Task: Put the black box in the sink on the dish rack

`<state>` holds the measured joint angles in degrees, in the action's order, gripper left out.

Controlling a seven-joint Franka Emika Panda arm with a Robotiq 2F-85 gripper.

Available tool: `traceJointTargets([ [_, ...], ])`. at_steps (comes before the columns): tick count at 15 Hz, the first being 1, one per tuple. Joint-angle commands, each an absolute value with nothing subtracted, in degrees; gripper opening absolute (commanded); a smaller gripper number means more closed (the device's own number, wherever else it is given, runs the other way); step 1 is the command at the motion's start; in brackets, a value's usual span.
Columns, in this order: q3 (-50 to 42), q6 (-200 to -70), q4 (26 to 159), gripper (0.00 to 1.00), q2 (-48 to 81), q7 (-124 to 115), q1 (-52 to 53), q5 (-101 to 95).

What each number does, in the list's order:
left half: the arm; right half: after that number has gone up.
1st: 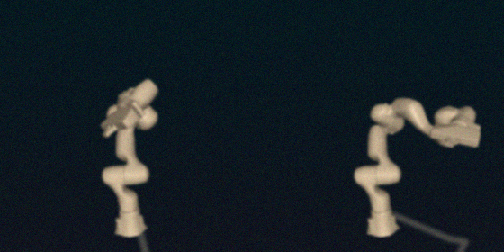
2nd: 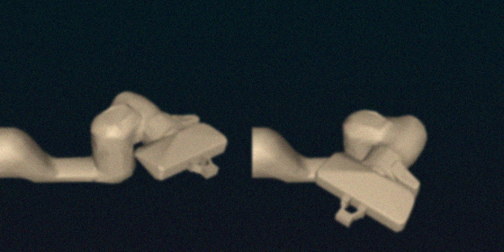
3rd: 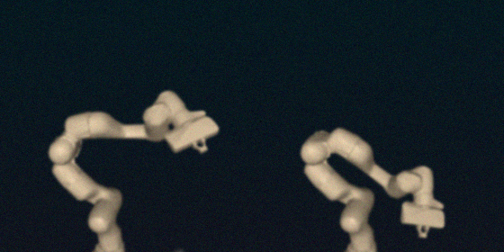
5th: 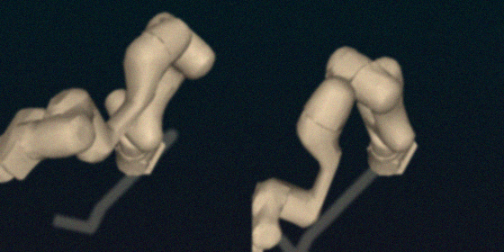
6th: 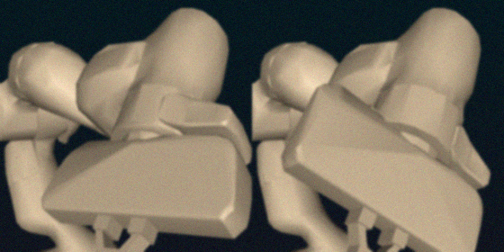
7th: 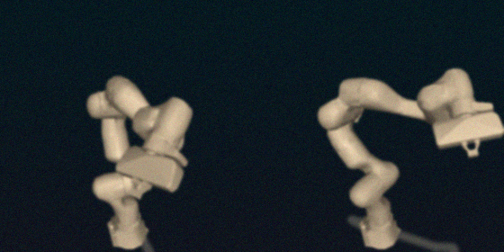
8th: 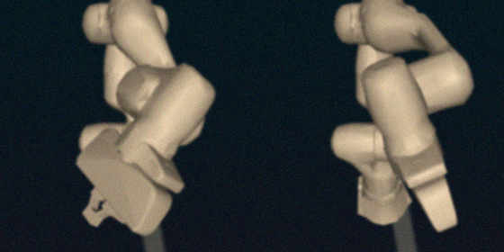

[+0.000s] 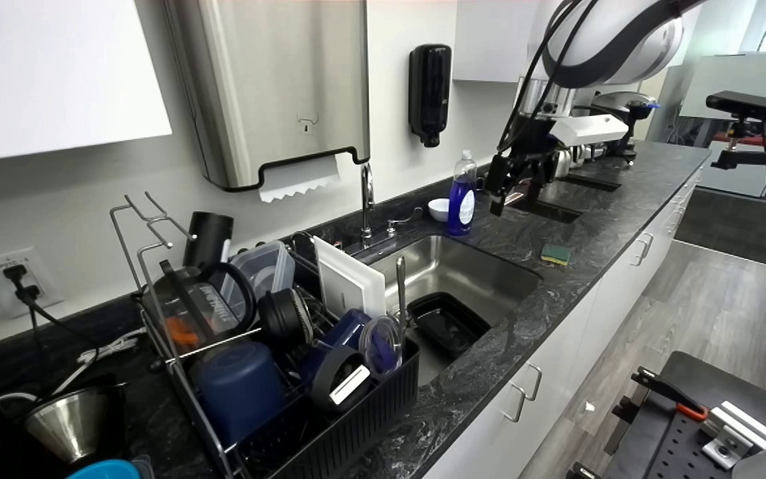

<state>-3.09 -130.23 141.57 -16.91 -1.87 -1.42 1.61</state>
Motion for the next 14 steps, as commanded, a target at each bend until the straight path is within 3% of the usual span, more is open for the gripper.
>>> traceJointTargets([
  [1,-3.0,-135.2,142.5,1.00,-13.9,0.3,-0.8,3.1],
  [14,-2.8,-143.4,131.2,1.00,8.0,0.7,-1.3,0.9],
])
